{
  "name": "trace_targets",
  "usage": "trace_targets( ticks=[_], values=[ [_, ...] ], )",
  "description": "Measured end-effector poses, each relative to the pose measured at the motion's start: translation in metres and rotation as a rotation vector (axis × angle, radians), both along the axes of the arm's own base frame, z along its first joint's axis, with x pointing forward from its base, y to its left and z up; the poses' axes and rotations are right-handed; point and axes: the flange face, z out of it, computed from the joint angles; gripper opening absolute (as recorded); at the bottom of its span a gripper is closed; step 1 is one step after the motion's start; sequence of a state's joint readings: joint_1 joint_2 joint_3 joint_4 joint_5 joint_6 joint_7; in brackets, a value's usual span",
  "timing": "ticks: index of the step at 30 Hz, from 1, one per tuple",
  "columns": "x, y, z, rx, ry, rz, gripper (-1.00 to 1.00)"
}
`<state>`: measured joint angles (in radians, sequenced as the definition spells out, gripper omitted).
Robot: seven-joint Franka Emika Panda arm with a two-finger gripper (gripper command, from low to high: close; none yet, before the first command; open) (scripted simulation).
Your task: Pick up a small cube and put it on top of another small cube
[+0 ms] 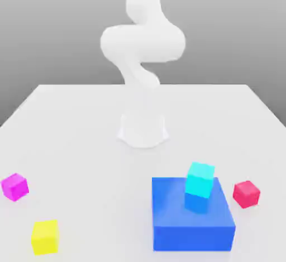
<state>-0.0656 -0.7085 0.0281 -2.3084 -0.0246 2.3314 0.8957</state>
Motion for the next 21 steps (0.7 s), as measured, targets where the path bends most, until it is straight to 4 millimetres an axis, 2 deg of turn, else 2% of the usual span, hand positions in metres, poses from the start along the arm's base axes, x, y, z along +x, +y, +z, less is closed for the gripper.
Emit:
trace_targets(
  ticks=[5,11,16,20,21],
  values=[
    [0.058,-0.034,-0.078,0.059,0.126,-0.230,0.00],
    [0.099,-0.086,-0.181,0.145,0.259,-0.492,0.00],
    [0.111,-0.130,-0.272,0.233,0.361,-0.705,0.00],
    [0.104,-0.169,-0.345,0.320,0.436,-0.891,0.00],
    [0.101,-0.174,-0.363,0.341,0.455,-0.929,0.00]
  ],
)
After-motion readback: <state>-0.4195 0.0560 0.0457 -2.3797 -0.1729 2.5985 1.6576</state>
